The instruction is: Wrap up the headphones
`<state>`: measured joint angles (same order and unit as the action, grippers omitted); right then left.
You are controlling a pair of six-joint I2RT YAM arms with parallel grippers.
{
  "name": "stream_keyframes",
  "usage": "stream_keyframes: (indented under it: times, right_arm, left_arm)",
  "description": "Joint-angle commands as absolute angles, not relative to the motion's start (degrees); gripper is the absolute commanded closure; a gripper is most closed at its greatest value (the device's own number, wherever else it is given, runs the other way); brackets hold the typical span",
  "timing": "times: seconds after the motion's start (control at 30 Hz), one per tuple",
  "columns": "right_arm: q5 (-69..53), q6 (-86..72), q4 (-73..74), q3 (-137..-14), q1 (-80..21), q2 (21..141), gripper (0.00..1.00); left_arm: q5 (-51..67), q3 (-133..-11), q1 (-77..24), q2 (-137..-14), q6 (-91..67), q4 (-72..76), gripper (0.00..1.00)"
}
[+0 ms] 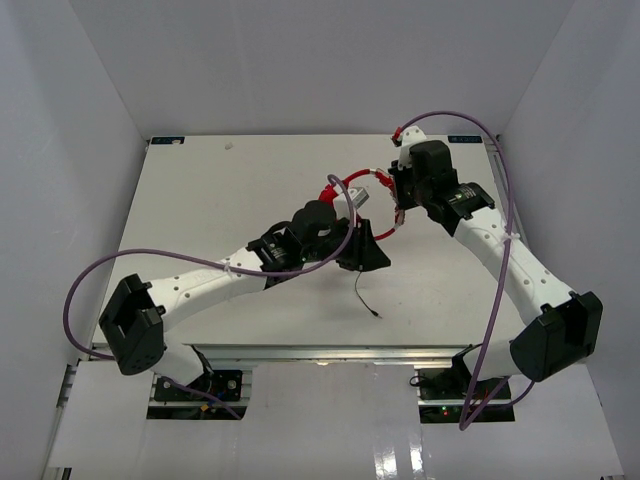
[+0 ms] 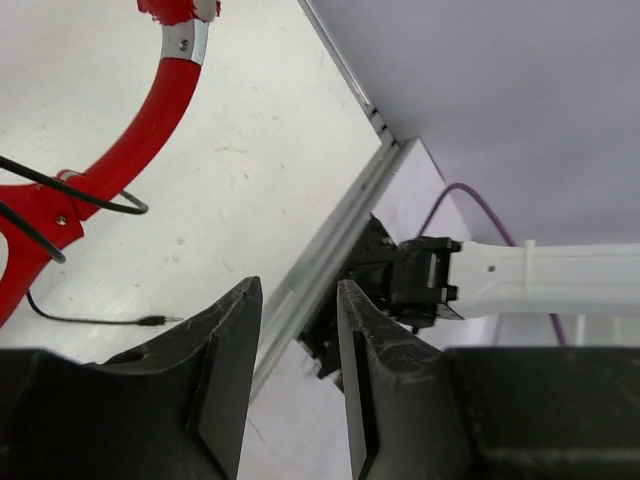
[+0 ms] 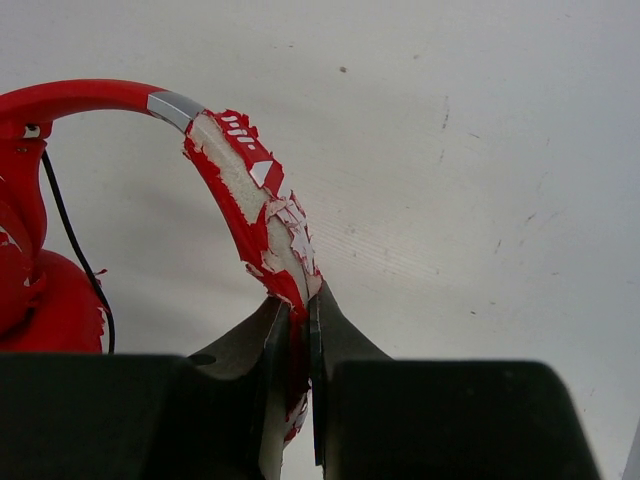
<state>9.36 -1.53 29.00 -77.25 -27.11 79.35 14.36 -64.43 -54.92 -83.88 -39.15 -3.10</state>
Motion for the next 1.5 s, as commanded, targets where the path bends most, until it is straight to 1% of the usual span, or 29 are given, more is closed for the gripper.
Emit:
stream_keyframes:
  times: [0.0,0.1,0.13,0.17,0.23,0.3,0.37,0.47,0.6,0.73,0.83,0.97,1.03,1.07,1.13,1.17,1.2,1.23,1.33,1.4,1.43,1.47]
  right_arm:
    - [2.65,-5.77,27.96,-82.76,-25.33,77.11,0.92]
    - [-0.06,-6.06,29.77,-84.26,-24.03,76.56,0.92]
    - [-1.76,-5.98,30.13,-84.54,-23.66,76.39,0.92]
    - [-3.37,-5.5,30.79,-85.11,-23.16,76.22,0.92]
    - [-5.92,-4.7,31.68,-86.08,-21.71,76.12,0.92]
    - [-10.67,-3.58,33.15,-86.86,-20.33,76.29,0.92]
    - [-14.95,-2.81,33.94,-87.62,-19.43,76.28,0.92]
    - [-19.01,-2.46,34.36,-87.38,-19.13,75.68,0.92]
    - [-21.54,-2.2,34.62,-86.16,-18.82,74.31,0.92]
    - [-24.07,-2.22,35.07,-85.59,-18.48,72.98,0.92]
    - [-25.34,-2.42,35.13,-84.99,-18.32,72.13,0.92]
    - [-26.79,-2.81,35.07,-84.15,-18.11,71.06,0.92]
    - [-27.09,-2.9,35.16,-83.92,-18.02,70.73,0.92]
    - [-27.24,-2.9,35.16,-83.82,-18.02,70.52,0.92]
    - [-27.62,-2.99,35.05,-83.44,-18.0,70.21,0.92]
    - [-27.95,-2.99,35.0,-83.28,-17.94,70.15,0.92]
    - [-28.1,-2.99,34.98,-83.17,-17.99,69.94,0.92]
    - [-28.19,-2.99,34.98,-83.02,-18.02,69.87,0.92]
    - [-28.86,-2.89,34.9,-82.5,-17.93,69.14,0.92]
    - [-29.36,-2.63,35.01,-82.11,-17.93,68.75,0.92]
    - [-29.59,-2.09,35.17,-81.9,-17.93,68.47,0.92]
    - [-29.75,-1.06,35.44,-81.63,-17.93,67.98,0.92]
  left_arm:
    - [3.39,-58.83,-56.81,-78.59,-30.47,2.91,0.51]
    - [-4.81,-49.87,-60.06,-76.17,-23.25,10.93,0.49]
    - [-6.18,-49.66,-60.87,-75.19,-21.28,13.16,0.48]
    - [-6.88,-45.17,-62.19,-73.14,-19.26,17.84,0.43]
    - [-7.52,-36.95,-63.31,-70.13,-12.77,23.25,0.39]
    - [-7.0,-32.16,-64.09,-69.03,-8.24,30.75,0.3]
    - [-6.87,-26.33,-64.51,-68.55,-5.95,37.01,0.23]
    - [-7.12,-20.67,-64.6,-71.93,-1.26,46.25,0.22]
    - [-9.95,-19.08,-64.6,-81.66,3.67,59.86,0.21]
    - [-11.56,-20.84,-64.51,-91.17,5.38,71.21,0.21]
    - [-11.59,-23.15,-64.38,-97.98,4.58,75.07,0.2]
    - [-11.94,-26.24,-63.53,-103.39,1.23,77.76,0.22]
    - [-11.31,-26.32,-62.92,-105.7,0.19,81.22,0.26]
    - [-11.05,-26.74,-62.82,-106.38,-1.3,81.49,0.31]
    - [-11.49,-27.28,-62.74,-107.68,-2.52,81.29,0.49]
    - [-11.92,-27.39,-62.68,-108.01,-2.96,81.5,0.53]
    - [-12.1,-27.36,-62.6,-108.23,-3.33,81.88,0.63]
    - [-12.06,-27.33,-62.51,-108.41,-3.68,82.19,0.66]
    - [-10.77,-27.3,-62.04,-108.64,-5.24,82.18,0.9]
    - [-10.19,-26.85,-61.81,-108.72,-6.18,83.66,0.98]
    - [-9.84,-26.3,-61.64,-108.58,-6.77,84.8,1.0]
    - [-9.36,-25.38,-61.48,-108.2,-7.05,85.51,1.0]
